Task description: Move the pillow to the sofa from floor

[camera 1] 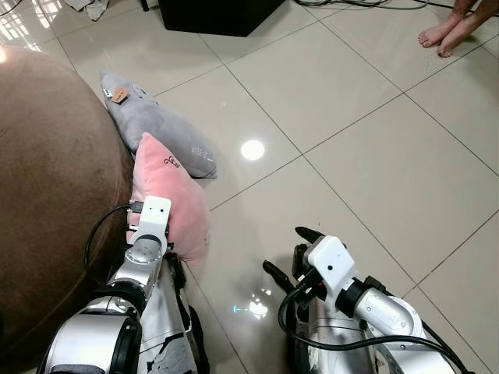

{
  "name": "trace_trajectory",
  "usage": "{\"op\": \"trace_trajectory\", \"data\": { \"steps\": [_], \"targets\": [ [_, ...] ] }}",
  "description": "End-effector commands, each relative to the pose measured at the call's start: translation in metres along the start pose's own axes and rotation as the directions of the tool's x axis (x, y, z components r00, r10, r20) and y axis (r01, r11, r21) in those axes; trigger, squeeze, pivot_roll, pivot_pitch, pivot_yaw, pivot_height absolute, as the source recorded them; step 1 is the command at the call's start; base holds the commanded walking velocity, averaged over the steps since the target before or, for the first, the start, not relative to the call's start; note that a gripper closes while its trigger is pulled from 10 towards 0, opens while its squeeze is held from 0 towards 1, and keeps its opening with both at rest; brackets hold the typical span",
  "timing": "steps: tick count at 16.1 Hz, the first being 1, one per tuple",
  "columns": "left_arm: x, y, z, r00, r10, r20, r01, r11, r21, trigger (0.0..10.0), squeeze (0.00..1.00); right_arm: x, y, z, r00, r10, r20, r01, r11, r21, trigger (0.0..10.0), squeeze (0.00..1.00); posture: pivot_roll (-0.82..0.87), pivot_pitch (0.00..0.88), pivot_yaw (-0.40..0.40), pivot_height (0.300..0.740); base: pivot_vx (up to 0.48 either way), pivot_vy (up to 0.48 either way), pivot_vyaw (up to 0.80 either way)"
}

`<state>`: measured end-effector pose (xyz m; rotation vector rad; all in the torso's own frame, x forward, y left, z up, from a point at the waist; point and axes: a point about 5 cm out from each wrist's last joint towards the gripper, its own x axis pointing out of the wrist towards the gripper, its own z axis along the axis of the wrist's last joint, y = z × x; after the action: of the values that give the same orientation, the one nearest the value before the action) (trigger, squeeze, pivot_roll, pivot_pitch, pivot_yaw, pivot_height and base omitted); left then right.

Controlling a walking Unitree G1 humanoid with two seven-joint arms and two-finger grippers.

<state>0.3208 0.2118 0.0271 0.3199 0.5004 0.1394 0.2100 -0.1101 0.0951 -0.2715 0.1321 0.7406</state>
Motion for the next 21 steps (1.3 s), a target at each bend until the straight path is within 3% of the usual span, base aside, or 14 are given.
{"op": "trace_trajectory", "data": {
  "steps": [1, 9, 14, 15, 17, 20, 21],
  "targets": [
    [-0.002, -0.002, -0.013, 0.999, -0.003, -0.049, 0.003, 1.0, 0.003, 0.0, 0.0, -0.002, 0.004, -0.005, 1.0, 0.009, -0.018, -0.009, 1.0, 0.013, 10.0, 0.0, -0.21, 0.304, -0.018, 0.532, 0.0, 0.0, 0.0],
    [-0.002, -0.004, -0.011, 0.999, -0.014, -0.047, 0.013, 1.0, -0.015, 0.0, 0.0, -0.001, 0.001, -0.007, 1.0, 0.001, -0.021, -0.001, 1.0, 0.006, 10.0, 0.0, -0.21, 0.293, -0.015, 0.532, 0.0, 0.0, 0.0],
    [-0.002, -0.013, -0.004, 0.998, -0.056, -0.006, 0.055, 0.992, -0.111, 0.0, 0.0, 0.003, -0.004, -0.009, 0.999, -0.034, -0.011, 0.034, 0.999, -0.001, 10.0, 0.0, -0.19, 0.266, -0.005, 0.532, 0.0, 0.0, 0.0],
    [-0.003, -0.017, 0.001, 0.996, -0.078, 0.039, 0.084, 0.981, -0.174, 0.0, 0.0, 0.003, -0.006, -0.009, 0.997, -0.075, -0.001, 0.075, 0.997, 0.002, 10.0, 0.0, -0.18, 0.251, 0.0, 0.532, 0.0, 0.0, 0.0],
    [-0.006, -0.024, 0.012, 0.975, -0.142, 0.173, 0.178, 0.959, -0.22, 0.0, 0.0, 0.001, -0.011, -0.009, 0.988, -0.155, 0.016, 0.154, 0.987, 0.04, 10.0, 0.0, -0.17, 0.213, 0.009, 0.532, 0.0, 0.0, 0.0],
    [-0.019, -0.028, 0.039, 0.875, -0.23, 0.426, 0.347, 0.912, -0.22, 0.0, 0.0, -0.001, -0.025, 0.0, 0.961, -0.267, 0.072, 0.263, 0.963, 0.066, 10.0, 0.0, -0.12, 0.159, 0.015, 0.532, 0.0, 0.0, 0.0],
    [-0.02, -0.027, 0.043, 0.859, -0.236, 0.454, 0.365, 0.904, -0.222, 0.0, 0.0, 0.0, -0.027, 0.001, 0.956, -0.281, 0.08, 0.276, 0.959, 0.064, 10.0, 0.0, -0.12, 0.159, 0.015, 0.532, 0.0, 0.0, 0.0]
  ]
}}
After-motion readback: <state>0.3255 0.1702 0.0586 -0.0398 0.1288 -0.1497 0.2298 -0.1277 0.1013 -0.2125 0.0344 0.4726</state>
